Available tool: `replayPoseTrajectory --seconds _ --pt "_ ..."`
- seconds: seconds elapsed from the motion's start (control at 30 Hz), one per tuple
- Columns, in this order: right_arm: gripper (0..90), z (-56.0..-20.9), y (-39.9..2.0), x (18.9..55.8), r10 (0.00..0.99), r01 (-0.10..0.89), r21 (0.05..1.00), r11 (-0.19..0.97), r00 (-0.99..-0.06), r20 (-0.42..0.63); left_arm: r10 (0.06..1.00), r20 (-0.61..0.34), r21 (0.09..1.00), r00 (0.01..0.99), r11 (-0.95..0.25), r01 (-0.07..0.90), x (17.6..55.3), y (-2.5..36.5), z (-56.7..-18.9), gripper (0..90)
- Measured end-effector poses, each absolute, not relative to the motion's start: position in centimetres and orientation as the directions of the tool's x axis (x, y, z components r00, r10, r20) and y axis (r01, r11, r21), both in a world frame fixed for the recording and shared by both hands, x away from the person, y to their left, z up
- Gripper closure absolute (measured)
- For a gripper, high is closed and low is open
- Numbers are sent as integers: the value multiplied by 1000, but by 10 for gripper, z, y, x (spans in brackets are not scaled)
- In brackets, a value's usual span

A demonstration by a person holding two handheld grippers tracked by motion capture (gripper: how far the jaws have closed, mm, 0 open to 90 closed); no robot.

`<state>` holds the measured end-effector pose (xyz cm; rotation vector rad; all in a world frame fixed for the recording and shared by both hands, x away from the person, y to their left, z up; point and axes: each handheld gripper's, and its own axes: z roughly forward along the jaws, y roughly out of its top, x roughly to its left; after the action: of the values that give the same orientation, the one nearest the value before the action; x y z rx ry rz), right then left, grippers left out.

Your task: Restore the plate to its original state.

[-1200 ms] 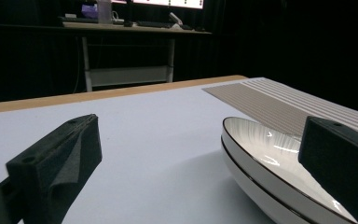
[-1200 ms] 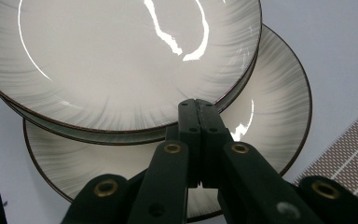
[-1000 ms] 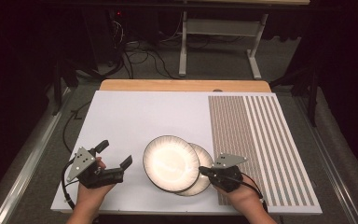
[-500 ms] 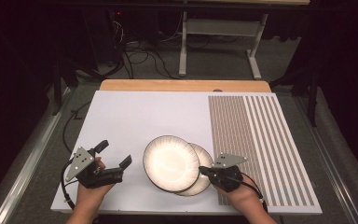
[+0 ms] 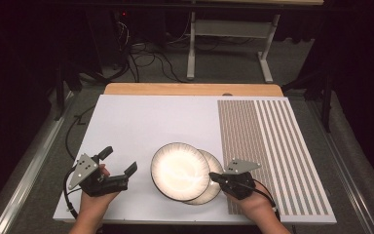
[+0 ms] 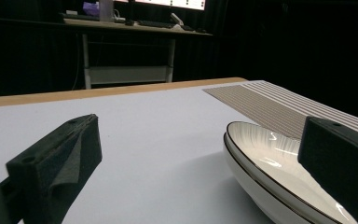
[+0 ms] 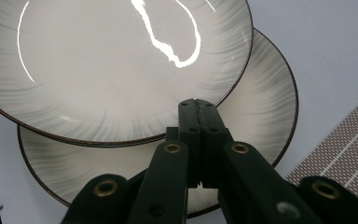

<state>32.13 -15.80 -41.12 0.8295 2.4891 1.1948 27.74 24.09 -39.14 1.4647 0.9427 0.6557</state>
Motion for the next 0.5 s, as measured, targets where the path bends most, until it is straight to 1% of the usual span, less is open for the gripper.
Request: replayPoseTrajectory --seconds 0.5 --pt "900 -411 -158 321 588 374 775 510 -809 4 848 -130 984 514 46 172 277 242 -391 2"
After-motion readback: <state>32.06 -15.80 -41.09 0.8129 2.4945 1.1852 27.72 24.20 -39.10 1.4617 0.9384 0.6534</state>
